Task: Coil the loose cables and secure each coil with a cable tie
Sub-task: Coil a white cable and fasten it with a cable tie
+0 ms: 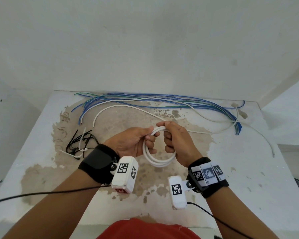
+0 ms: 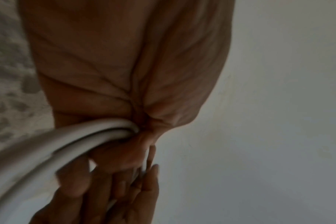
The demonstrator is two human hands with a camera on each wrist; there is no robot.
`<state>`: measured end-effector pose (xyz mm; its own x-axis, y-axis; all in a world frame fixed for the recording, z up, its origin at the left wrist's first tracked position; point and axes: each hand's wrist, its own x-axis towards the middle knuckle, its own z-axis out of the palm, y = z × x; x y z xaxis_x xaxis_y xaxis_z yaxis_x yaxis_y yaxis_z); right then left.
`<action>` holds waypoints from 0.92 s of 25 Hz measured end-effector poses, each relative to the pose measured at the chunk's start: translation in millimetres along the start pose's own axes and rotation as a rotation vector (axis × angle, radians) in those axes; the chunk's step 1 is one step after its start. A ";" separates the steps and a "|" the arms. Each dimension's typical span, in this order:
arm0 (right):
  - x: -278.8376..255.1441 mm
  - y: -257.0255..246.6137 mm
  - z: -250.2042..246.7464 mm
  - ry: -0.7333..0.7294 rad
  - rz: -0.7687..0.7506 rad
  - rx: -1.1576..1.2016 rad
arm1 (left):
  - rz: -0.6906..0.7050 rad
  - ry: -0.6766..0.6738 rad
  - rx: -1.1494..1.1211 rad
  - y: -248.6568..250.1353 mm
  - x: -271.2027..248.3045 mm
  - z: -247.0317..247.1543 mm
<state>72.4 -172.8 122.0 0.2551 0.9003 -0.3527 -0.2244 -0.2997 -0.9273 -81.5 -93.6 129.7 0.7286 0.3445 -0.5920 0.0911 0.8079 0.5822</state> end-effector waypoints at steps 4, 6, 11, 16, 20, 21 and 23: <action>-1.4 -3.1 -19.9 0.025 -0.010 0.009 | 0.015 0.034 0.013 0.8 12.5 20.0; 3.8 -8.1 -30.6 0.059 -0.026 0.035 | 0.075 0.076 -0.020 -0.7 22.9 35.4; 19.2 -13.0 -50.0 0.084 -0.065 -0.036 | 0.176 0.316 -0.030 -8.4 46.8 64.0; 19.6 -8.5 -62.8 0.042 -0.091 -0.076 | 0.261 0.503 0.111 -12.6 61.2 85.5; 23.0 -8.9 -73.7 -0.010 -0.085 -0.003 | 0.278 0.459 0.082 -13.6 62.6 91.3; 24.3 -9.2 -77.0 -0.022 -0.073 0.028 | 0.271 0.436 0.055 -13.2 62.6 92.3; 25.6 -9.7 -82.4 -0.040 -0.059 0.072 | 0.269 0.423 0.031 -13.2 63.4 94.7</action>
<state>158.6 -172.9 111.6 0.2326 0.9278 -0.2916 -0.2776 -0.2240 -0.9342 27.8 -127.6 137.2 0.3906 0.7077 -0.5887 -0.0375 0.6512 0.7580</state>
